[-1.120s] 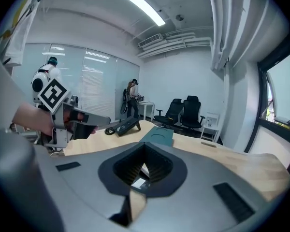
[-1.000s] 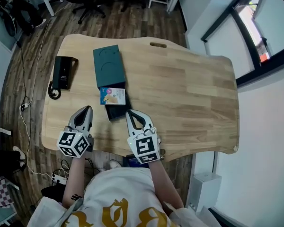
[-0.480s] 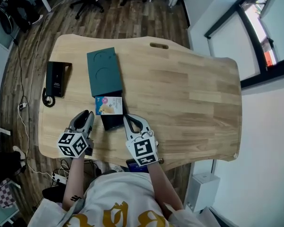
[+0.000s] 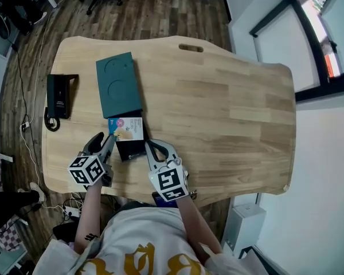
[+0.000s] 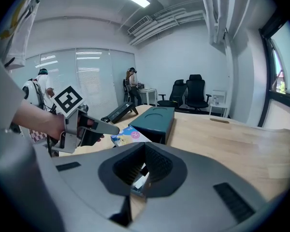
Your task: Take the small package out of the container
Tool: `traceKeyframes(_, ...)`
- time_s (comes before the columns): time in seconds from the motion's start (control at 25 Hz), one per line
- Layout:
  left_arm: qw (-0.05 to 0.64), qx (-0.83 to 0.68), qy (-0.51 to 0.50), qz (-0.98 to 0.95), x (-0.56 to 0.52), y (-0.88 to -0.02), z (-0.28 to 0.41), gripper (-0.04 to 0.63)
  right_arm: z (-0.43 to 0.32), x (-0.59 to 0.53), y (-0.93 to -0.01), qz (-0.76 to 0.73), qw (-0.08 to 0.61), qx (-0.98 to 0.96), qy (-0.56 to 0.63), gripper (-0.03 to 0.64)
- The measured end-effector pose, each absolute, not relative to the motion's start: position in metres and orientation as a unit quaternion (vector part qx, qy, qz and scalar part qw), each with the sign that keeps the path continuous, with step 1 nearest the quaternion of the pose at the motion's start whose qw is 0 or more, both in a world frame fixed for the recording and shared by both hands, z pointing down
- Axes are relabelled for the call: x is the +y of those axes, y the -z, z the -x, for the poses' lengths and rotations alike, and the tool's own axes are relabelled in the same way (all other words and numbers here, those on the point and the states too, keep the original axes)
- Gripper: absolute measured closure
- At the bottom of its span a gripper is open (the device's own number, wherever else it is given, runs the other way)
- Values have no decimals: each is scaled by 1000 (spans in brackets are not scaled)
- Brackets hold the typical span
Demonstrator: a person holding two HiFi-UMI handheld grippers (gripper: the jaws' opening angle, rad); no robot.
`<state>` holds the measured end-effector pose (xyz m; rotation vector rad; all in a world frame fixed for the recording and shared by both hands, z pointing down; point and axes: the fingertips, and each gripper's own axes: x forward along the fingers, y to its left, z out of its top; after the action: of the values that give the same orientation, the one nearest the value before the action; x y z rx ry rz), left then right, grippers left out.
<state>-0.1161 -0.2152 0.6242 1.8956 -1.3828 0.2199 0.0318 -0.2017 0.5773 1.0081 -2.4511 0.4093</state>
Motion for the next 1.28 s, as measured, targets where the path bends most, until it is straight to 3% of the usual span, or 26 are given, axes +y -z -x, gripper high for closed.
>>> traceKeyframes(0.52,461,-533,-41,-708,-225,-647,109,413,-48,-217,-596,-368,233,-884,-168,614)
traceKeyframes(0.84,510,-520,19,-685,-222,-641,110,477,-50,-218,-599,-366,237,-883,-174,614)
traceKeyframes(1.28,529,-508,92,-673,-216,-616,117,491,-41,-217,-582,-366,229,-891,-139,614)
